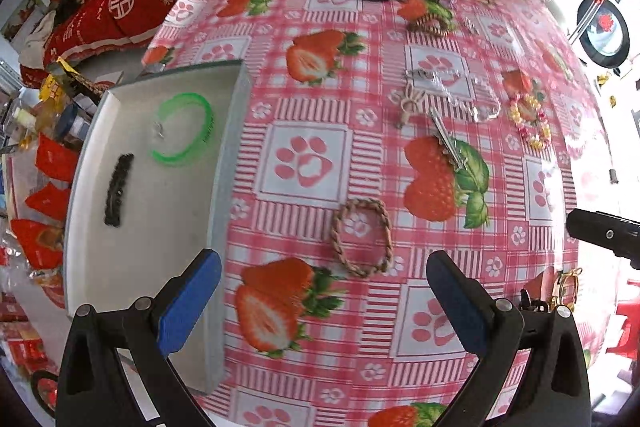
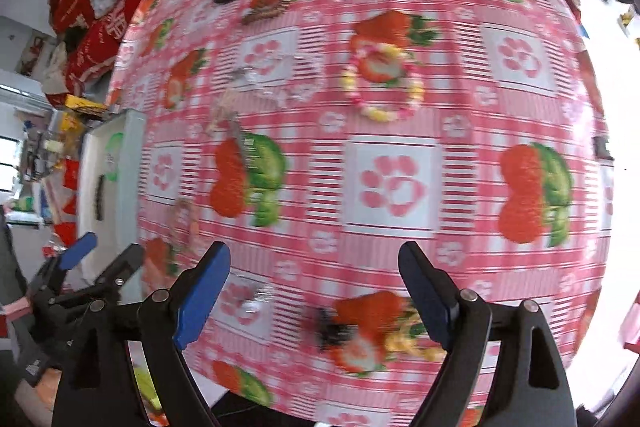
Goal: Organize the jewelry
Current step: 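Move both open tools back over the jewelry on the tablecloth, then grasp the braided brown bracelet with the left tool while the right tool grasps the pink-yellow beaded bracelet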
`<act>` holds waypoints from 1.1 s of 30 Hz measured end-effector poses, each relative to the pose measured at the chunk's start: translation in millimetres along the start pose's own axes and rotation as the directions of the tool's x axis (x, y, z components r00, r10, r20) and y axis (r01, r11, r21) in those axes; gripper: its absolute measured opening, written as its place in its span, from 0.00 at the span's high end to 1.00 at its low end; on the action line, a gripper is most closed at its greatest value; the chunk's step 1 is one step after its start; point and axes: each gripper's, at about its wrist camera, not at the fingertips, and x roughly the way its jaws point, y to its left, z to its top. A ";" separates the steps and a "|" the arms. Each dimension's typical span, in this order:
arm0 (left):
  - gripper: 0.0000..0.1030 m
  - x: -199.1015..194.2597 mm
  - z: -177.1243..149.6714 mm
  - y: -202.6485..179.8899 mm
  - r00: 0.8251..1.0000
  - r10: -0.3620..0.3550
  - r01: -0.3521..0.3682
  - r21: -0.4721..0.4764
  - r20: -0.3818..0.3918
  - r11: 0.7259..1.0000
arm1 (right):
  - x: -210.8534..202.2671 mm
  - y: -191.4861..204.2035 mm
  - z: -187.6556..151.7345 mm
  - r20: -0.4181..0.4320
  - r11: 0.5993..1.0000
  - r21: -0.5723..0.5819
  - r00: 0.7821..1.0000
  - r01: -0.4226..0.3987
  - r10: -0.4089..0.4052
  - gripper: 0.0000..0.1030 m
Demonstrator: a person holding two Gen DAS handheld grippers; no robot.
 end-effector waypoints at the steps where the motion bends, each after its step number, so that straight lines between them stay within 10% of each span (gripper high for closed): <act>1: 0.00 2.1 0.0 -2.2 1.000 0.001 -0.001 0.000 -0.006 1.000 | 1.3 -6.2 0.7 -0.006 1.000 -0.001 1.000 0.010 -0.011 0.15; 21: 0.00 57.3 -2.2 -22.2 0.993 0.094 -0.100 -0.088 -0.069 0.991 | 35.6 -32.3 71.0 0.032 0.971 -0.179 0.987 0.161 -0.158 0.15; 33: 0.01 72.5 4.8 -4.4 0.997 0.031 -0.041 -0.164 -0.064 0.986 | 56.3 -43.4 102.3 0.080 0.955 -0.125 0.962 0.270 -0.261 0.15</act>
